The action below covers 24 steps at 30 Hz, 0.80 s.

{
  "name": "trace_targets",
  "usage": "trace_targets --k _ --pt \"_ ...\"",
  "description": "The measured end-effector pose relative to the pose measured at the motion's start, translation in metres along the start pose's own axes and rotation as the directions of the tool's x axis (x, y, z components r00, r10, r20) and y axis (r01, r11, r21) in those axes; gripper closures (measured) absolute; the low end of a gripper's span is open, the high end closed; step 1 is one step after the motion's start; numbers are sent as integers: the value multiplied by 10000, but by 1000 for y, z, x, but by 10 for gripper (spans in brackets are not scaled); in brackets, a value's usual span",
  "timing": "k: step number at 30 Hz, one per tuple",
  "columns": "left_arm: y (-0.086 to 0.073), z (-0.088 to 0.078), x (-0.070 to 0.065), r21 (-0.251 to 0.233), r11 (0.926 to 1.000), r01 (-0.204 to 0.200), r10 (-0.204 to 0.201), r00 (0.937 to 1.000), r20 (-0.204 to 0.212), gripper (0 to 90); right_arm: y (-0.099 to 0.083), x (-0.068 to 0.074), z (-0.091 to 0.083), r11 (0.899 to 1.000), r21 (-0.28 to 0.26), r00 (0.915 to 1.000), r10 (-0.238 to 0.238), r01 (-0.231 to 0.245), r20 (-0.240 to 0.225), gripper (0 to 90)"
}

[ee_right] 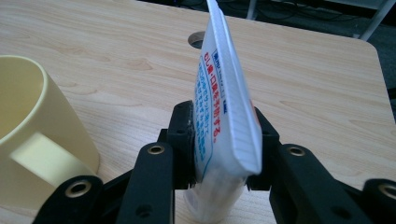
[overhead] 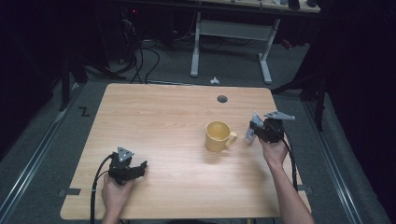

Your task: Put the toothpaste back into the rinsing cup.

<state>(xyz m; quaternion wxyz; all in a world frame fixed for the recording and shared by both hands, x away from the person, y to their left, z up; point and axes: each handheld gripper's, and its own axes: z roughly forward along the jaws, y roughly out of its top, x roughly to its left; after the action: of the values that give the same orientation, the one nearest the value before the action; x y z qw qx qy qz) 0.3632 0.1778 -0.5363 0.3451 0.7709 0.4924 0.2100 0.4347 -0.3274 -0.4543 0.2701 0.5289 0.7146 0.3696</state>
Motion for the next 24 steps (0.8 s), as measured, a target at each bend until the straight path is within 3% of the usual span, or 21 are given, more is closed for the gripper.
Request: trace_targets --k 24 --pt "0 0 0 -9 10000 3 -3 10000 -7 247 2 -3 -11 9998 103 9993 -176 180 -326 700"
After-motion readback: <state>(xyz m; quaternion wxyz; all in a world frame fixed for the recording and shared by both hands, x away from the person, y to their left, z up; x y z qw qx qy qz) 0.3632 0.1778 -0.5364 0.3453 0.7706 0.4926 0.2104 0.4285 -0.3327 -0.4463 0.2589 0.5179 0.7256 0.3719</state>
